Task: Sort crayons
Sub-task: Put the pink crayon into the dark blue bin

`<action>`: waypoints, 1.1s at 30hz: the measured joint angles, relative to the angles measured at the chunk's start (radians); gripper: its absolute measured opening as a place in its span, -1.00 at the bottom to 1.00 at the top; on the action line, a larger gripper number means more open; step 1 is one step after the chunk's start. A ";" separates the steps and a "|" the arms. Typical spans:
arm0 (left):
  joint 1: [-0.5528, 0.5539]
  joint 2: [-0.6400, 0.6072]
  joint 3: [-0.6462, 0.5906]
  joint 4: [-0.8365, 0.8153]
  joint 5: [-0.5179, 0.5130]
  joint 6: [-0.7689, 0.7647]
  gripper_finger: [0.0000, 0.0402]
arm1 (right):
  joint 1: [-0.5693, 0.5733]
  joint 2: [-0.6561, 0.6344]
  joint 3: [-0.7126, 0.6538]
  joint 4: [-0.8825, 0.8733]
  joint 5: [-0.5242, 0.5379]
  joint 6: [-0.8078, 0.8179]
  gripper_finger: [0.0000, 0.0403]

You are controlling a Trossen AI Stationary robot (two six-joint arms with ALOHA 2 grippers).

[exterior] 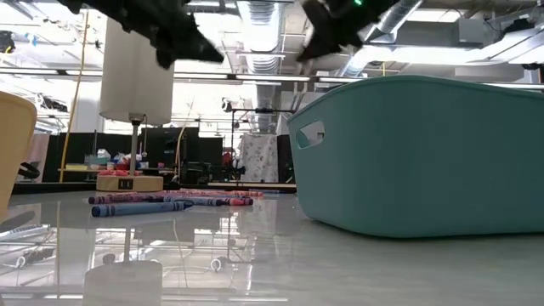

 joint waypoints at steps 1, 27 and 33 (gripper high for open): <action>0.001 0.000 0.000 -0.011 -0.055 -0.017 -1.00 | 0.000 -0.014 0.000 -0.075 0.019 0.049 -0.96; 0.000 0.000 0.000 -0.090 -0.030 -0.055 0.01 | 0.043 -0.034 -0.166 -0.566 -0.075 0.445 -0.84; 0.001 0.000 0.000 -0.089 -0.030 -0.056 0.16 | 0.037 -0.034 -0.184 -0.551 -0.110 0.442 -0.67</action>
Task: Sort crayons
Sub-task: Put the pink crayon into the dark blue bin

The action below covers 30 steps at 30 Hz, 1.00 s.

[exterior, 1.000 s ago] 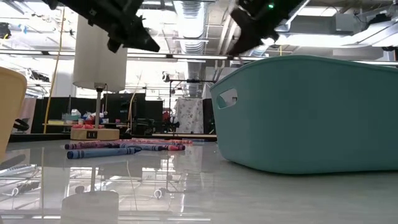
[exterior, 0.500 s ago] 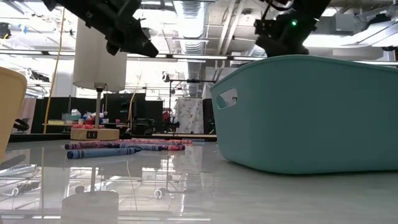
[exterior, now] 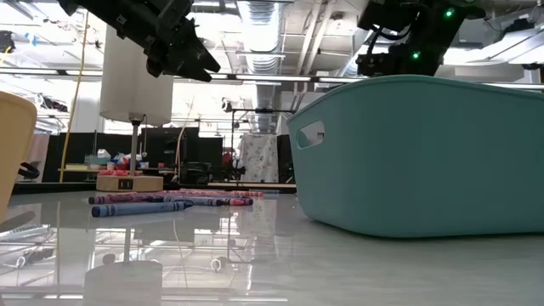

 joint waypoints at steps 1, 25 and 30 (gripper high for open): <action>0.003 0.000 0.000 0.000 0.000 0.001 0.16 | 0.000 0.000 0.000 0.005 -0.001 0.000 -0.64; 0.456 0.487 0.632 -0.374 0.560 0.401 0.16 | 0.027 -0.040 0.209 0.076 -0.018 -0.133 -0.55; 0.547 0.631 0.762 -0.397 0.757 0.443 0.16 | 0.087 -0.125 0.256 0.006 0.001 -0.132 -0.55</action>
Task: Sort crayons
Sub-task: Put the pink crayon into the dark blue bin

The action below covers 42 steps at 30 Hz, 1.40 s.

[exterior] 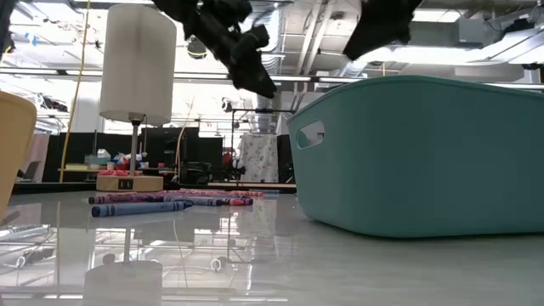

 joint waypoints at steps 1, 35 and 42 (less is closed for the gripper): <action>0.013 0.024 0.022 -0.004 0.040 -0.019 0.16 | 0.008 -0.015 0.000 -0.002 0.028 0.000 -0.55; -0.056 -0.546 0.140 -0.389 0.084 -0.194 0.16 | -0.690 0.703 0.395 0.040 -0.443 -0.393 -0.01; -0.059 -0.567 0.139 -0.443 0.069 -0.191 0.16 | -0.693 0.840 0.539 -0.111 -0.344 -0.404 -0.03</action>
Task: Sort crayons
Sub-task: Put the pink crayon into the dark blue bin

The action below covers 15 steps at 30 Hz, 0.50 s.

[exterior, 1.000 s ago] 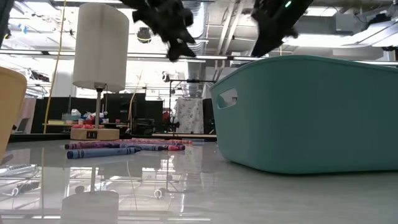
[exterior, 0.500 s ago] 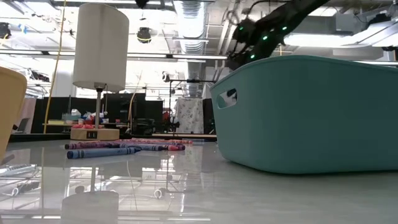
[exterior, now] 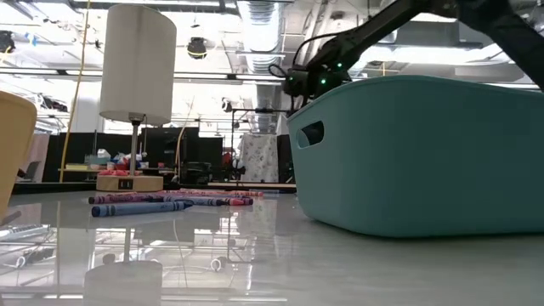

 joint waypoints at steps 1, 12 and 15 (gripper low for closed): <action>0.000 0.001 0.000 -0.011 0.000 0.000 0.16 | -0.002 0.010 0.008 -0.003 0.000 -0.001 -0.03; 0.000 0.003 0.000 -0.042 -0.002 0.021 0.16 | -0.043 0.058 0.011 -0.047 -0.006 -0.012 -0.03; 0.000 0.003 0.000 -0.042 -0.018 0.027 0.16 | -0.044 0.081 0.011 -0.050 -0.011 -0.015 -0.03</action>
